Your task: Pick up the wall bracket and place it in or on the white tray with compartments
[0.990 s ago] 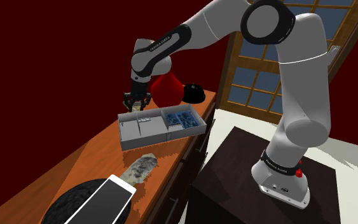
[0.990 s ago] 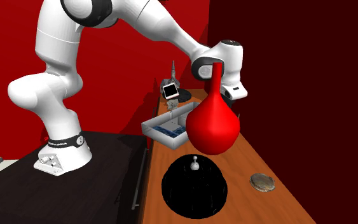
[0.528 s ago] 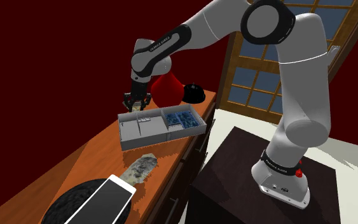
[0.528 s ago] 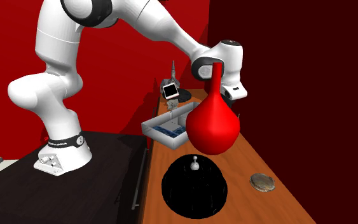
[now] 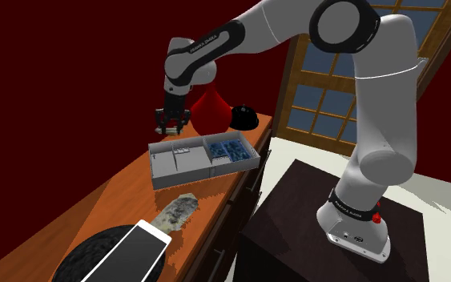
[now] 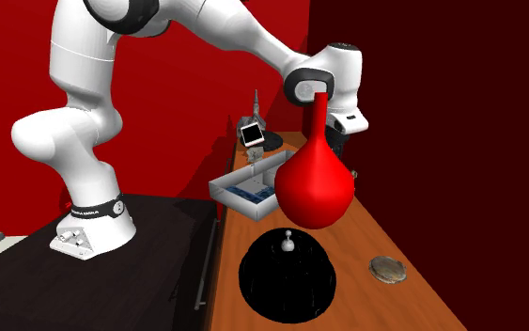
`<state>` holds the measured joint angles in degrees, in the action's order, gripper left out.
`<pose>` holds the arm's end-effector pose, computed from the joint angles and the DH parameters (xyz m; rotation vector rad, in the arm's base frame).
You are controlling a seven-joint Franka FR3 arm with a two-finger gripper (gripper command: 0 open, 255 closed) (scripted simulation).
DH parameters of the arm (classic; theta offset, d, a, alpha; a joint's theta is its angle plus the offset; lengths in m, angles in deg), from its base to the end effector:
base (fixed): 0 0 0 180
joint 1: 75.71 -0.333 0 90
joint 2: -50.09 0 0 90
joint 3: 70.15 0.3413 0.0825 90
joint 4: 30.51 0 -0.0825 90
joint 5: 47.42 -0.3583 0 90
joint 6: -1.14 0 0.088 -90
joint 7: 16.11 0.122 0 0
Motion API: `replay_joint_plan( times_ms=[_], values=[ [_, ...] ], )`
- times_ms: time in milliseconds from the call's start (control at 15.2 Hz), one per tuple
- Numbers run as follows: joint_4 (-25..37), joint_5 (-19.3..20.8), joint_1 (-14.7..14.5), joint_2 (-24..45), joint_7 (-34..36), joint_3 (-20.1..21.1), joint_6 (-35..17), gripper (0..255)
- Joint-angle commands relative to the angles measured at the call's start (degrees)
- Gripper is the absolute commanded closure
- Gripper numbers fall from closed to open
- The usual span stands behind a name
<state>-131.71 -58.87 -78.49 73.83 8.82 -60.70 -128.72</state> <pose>0.6383 0.1346 0.3649 -2.8539 0.5194 -0.0175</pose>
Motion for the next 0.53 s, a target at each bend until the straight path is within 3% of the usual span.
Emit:
replay_joint_plan(
  times_ms=[0, 462],
  values=[
    [0.44, 0.02, 0.02, -1.03, 0.26, 0.03, 1.18, 255],
    [2.77, 0.23, 0.10, -3.25, 1.14, -0.02, 5.65, 255]
  ],
)
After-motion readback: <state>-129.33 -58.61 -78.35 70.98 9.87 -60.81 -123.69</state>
